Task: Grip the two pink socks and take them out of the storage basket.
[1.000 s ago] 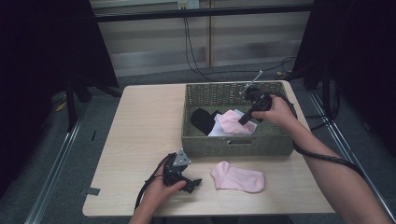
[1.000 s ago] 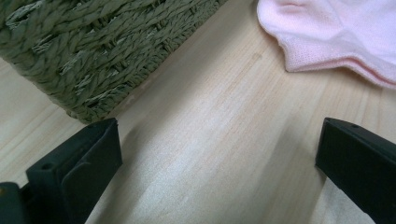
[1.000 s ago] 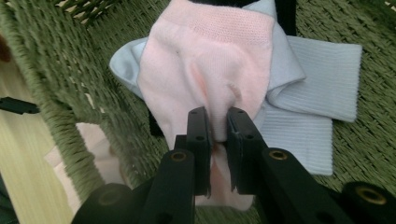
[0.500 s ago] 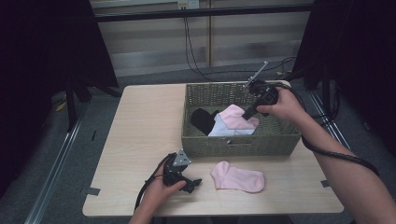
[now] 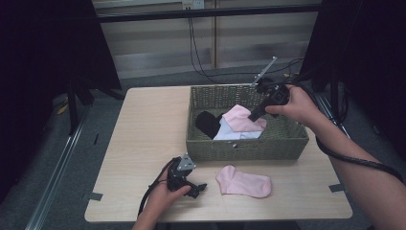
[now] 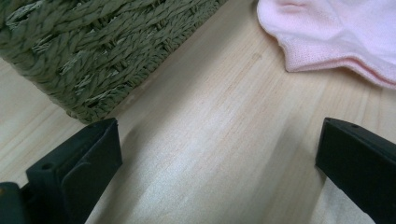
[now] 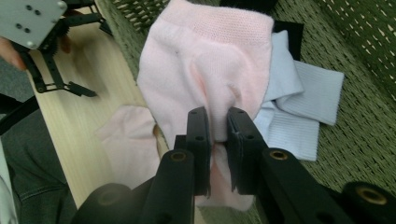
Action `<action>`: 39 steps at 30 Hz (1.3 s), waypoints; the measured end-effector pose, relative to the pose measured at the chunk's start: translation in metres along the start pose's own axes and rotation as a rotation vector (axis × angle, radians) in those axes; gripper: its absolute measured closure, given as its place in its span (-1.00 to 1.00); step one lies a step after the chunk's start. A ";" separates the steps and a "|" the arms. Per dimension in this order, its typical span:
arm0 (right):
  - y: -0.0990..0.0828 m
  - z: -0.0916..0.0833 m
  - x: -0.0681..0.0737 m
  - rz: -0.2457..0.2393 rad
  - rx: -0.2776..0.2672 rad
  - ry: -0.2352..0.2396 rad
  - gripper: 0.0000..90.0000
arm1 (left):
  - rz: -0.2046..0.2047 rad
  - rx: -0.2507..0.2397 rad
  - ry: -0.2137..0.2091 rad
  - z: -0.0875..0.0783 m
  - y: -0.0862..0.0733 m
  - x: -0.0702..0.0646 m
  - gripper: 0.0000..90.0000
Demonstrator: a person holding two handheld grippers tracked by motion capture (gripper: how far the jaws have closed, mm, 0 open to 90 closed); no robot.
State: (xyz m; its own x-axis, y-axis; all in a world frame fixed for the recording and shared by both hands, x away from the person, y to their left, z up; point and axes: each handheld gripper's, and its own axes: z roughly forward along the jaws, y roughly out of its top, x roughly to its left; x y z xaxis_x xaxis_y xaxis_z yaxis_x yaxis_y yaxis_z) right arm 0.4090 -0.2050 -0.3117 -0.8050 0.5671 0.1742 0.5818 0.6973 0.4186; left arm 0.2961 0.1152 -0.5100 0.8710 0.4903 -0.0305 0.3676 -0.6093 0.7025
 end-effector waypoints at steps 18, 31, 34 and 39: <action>-0.007 -0.004 0.041 -0.099 0.014 0.040 0.78 | 0.000 0.000 -0.001 0.000 0.000 0.000 -1.00; -0.029 0.007 0.059 -0.143 0.003 0.073 0.76 | -0.003 -0.003 0.001 0.000 0.000 0.000 -1.00; -0.033 0.012 0.062 -0.147 0.004 0.080 0.76 | 0.000 -0.002 0.001 0.000 0.000 0.000 -1.00; -0.038 0.020 0.067 -0.147 0.001 0.094 0.76 | 0.008 0.004 0.001 0.000 0.000 0.000 -1.00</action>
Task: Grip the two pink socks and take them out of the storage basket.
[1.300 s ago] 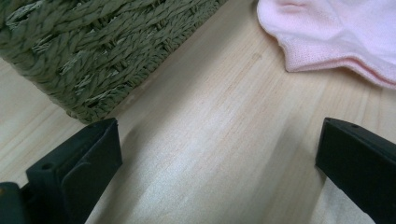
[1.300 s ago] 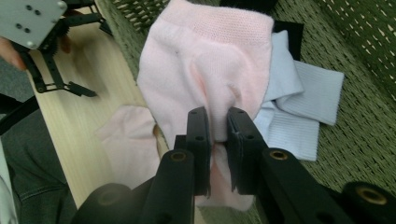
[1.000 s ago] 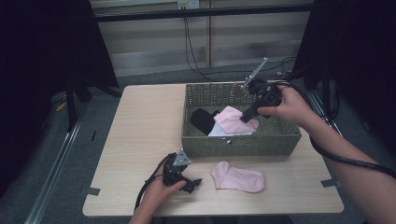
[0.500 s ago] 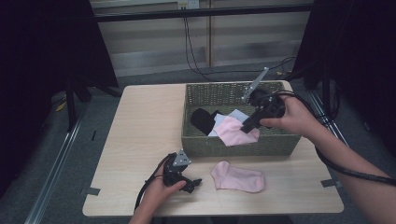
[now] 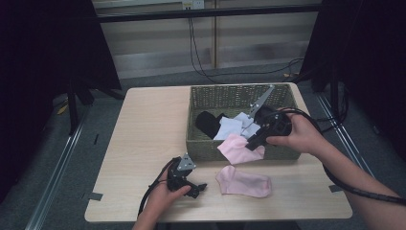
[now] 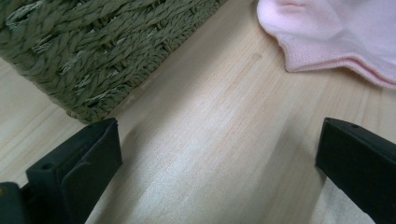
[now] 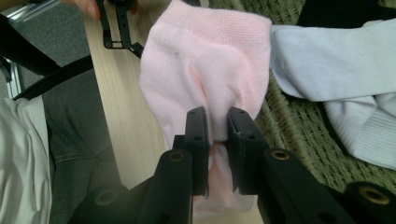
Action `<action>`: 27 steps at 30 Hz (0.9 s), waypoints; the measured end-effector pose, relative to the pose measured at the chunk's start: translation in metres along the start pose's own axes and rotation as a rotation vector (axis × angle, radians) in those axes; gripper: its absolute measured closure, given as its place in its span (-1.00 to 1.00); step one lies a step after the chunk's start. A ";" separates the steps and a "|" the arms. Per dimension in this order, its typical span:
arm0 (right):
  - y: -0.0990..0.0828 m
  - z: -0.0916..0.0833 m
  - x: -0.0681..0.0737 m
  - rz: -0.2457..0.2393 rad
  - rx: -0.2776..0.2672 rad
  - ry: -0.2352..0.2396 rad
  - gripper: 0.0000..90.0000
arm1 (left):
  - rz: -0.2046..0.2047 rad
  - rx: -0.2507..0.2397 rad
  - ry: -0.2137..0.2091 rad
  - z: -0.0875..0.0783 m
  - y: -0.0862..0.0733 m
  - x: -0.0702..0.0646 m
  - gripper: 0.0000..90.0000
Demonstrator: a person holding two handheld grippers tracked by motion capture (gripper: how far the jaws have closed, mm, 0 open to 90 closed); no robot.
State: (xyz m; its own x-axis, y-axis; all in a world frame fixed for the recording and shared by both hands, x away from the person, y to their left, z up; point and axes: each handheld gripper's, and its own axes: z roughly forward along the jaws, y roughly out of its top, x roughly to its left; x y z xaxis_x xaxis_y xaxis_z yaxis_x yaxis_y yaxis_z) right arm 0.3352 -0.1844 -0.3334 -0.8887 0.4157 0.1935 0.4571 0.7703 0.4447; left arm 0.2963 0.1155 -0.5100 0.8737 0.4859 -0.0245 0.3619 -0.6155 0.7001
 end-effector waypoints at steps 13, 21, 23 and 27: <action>-0.013 0.027 0.011 -0.007 0.006 0.028 0.75 | 0.000 0.000 0.000 0.000 0.000 0.000 -1.00; -0.024 0.041 0.008 0.016 0.003 0.034 0.74 | -0.002 0.001 -0.001 0.000 0.000 0.000 -1.00; -0.027 0.045 0.009 0.018 0.007 0.037 0.74 | -0.001 0.001 -0.001 0.000 0.000 0.000 -1.00; -0.032 0.052 0.009 0.023 0.006 0.043 0.74 | 0.002 0.002 0.000 0.000 0.000 0.000 -1.00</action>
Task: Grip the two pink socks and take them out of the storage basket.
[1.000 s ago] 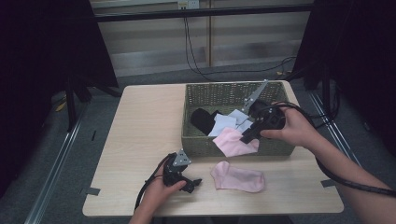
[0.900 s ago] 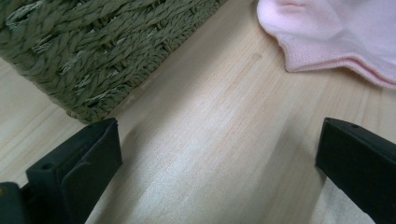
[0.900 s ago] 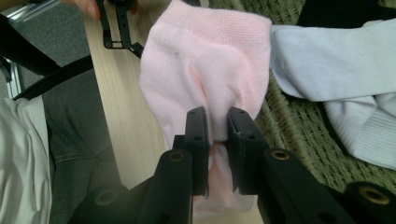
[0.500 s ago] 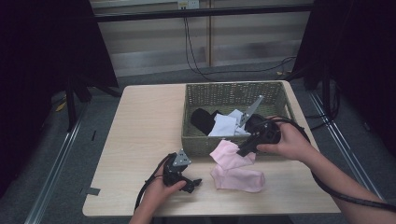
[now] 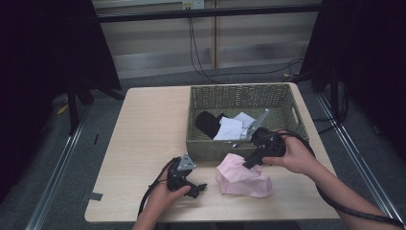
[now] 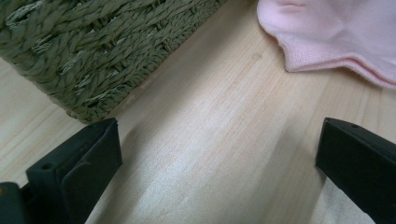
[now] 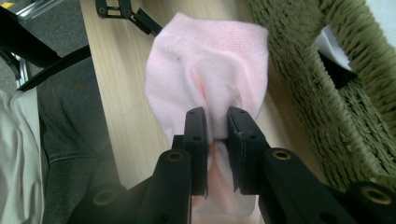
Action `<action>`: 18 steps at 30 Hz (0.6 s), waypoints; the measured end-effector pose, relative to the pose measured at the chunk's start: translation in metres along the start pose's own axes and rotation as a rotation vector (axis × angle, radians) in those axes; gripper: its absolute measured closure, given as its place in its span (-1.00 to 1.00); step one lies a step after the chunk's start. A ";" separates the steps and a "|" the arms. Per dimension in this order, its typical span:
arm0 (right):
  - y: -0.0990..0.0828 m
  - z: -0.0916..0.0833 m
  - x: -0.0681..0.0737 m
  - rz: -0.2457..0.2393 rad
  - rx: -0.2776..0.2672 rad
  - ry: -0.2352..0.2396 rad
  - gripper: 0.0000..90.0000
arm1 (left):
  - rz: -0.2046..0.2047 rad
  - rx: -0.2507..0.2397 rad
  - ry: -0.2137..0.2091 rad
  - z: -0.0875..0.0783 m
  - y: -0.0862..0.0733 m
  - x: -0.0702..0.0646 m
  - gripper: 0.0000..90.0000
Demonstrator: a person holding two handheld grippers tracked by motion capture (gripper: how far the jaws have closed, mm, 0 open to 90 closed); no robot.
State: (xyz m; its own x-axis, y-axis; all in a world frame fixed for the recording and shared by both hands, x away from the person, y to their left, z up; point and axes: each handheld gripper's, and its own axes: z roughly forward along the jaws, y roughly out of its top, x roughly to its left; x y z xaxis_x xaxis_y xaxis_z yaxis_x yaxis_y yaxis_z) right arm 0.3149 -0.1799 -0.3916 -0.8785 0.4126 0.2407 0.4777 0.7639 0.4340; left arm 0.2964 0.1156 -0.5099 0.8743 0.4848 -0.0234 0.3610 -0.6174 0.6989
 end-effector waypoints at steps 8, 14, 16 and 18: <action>-0.006 0.014 -0.001 0.009 0.025 -0.012 0.74 | -0.001 -0.001 0.000 0.000 0.000 0.000 -1.00; -0.009 0.017 -0.001 0.005 0.025 -0.058 0.40 | -0.004 -0.002 0.000 0.000 0.000 0.000 -1.00; -0.012 0.016 0.000 0.006 0.015 -0.061 0.27 | -0.001 -0.002 0.000 0.000 0.000 0.000 -1.00; -0.015 0.014 0.000 0.000 0.001 -0.068 0.17 | -0.004 -0.002 0.000 0.000 0.000 0.000 -1.00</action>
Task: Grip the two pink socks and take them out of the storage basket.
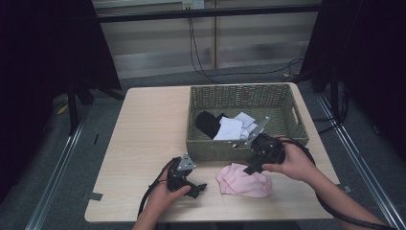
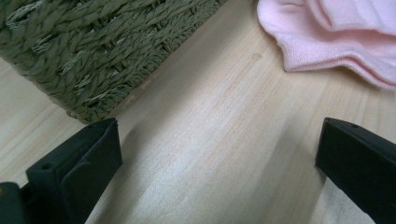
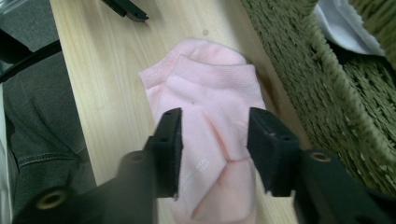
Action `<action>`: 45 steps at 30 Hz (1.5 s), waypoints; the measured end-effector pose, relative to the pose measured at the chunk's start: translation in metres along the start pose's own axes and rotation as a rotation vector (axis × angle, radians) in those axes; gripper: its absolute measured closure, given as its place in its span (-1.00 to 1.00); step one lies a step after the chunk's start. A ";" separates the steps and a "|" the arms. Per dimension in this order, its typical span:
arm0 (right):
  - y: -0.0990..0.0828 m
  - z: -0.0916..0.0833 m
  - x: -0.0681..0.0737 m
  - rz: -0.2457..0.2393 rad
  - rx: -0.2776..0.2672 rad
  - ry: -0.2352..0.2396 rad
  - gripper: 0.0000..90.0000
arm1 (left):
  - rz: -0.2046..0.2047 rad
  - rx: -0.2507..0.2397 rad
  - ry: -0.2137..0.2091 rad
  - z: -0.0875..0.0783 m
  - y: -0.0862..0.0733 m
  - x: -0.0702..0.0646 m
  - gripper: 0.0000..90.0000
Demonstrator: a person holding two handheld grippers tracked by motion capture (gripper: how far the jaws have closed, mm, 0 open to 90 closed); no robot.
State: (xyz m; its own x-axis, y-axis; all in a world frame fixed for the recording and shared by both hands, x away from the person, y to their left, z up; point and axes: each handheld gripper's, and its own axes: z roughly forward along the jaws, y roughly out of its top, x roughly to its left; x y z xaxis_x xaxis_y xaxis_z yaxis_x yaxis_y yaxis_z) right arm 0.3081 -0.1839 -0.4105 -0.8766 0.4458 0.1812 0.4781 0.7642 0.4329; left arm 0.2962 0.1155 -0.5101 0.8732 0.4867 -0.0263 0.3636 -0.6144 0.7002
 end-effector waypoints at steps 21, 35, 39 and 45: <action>-0.035 -0.003 -0.007 0.053 -0.064 -0.037 -0.33 | 0.000 0.000 0.000 0.000 0.000 0.000 -1.00; -0.061 -0.007 -0.018 0.098 -0.094 -0.065 -0.37 | 0.002 0.000 0.001 0.000 0.000 0.000 -1.00; -0.070 -0.009 -0.021 0.116 -0.113 -0.075 -0.38 | 0.002 -0.001 0.001 0.000 0.000 0.000 -1.00; -0.086 -0.008 -0.025 0.133 -0.136 -0.094 -0.38 | 0.002 -0.001 0.000 0.000 0.000 0.000 -1.00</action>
State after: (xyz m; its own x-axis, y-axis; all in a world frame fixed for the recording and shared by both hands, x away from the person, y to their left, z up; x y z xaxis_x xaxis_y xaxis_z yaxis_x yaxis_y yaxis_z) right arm 0.2889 -0.2644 -0.4452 -0.7941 0.5852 0.1645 0.5723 0.6284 0.5269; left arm 0.2963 0.1155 -0.5101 0.8736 0.4861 -0.0249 0.3619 -0.6146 0.7009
